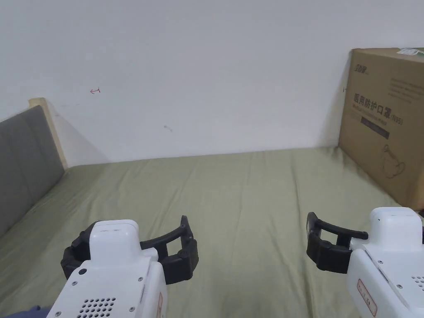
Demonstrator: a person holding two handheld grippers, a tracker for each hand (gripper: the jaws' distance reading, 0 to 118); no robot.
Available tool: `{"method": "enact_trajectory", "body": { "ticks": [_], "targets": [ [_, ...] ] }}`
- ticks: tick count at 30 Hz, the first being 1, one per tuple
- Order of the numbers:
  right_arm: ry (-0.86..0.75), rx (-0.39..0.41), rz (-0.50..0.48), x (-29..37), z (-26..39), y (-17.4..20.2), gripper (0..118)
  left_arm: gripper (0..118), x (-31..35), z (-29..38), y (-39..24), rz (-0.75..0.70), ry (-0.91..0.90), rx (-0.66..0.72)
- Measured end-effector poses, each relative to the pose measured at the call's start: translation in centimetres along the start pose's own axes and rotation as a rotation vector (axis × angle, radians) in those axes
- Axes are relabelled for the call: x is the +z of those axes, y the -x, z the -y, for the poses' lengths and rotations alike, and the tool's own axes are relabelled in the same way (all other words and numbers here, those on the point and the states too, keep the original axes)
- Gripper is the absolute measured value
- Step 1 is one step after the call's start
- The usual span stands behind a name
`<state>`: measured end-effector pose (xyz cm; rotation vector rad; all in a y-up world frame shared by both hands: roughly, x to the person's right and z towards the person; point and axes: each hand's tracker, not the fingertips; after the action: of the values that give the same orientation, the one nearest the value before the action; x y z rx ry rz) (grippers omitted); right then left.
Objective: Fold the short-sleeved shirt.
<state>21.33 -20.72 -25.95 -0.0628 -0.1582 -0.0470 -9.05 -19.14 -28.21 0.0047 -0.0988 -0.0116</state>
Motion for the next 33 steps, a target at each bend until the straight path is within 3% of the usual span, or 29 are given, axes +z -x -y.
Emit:
{"method": "enact_trajectory", "body": {
  "ticks": [18, 22, 28, 33],
  "targets": [
    [0.006, 0.061, -0.040, -0.5, -1.6, 2.4, 118, 118, -0.8, -0.5, -0.1, 0.027, 0.007, -0.021],
    [0.026, 0.058, -0.050, -0.8, -1.6, 2.7, 118, 118, -1.1, -0.7, 0.4, 0.046, 0.018, 0.028],
    [0.043, 0.066, -0.066, -0.9, -1.6, 3.0, 118, 118, -1.6, -0.8, 0.2, -0.005, 0.036, 0.003],
    [0.057, 0.062, -0.072, -1.0, -1.6, 3.2, 118, 118, -1.6, -0.7, 0.7, 0.065, 0.050, 0.052]
  ]
}}
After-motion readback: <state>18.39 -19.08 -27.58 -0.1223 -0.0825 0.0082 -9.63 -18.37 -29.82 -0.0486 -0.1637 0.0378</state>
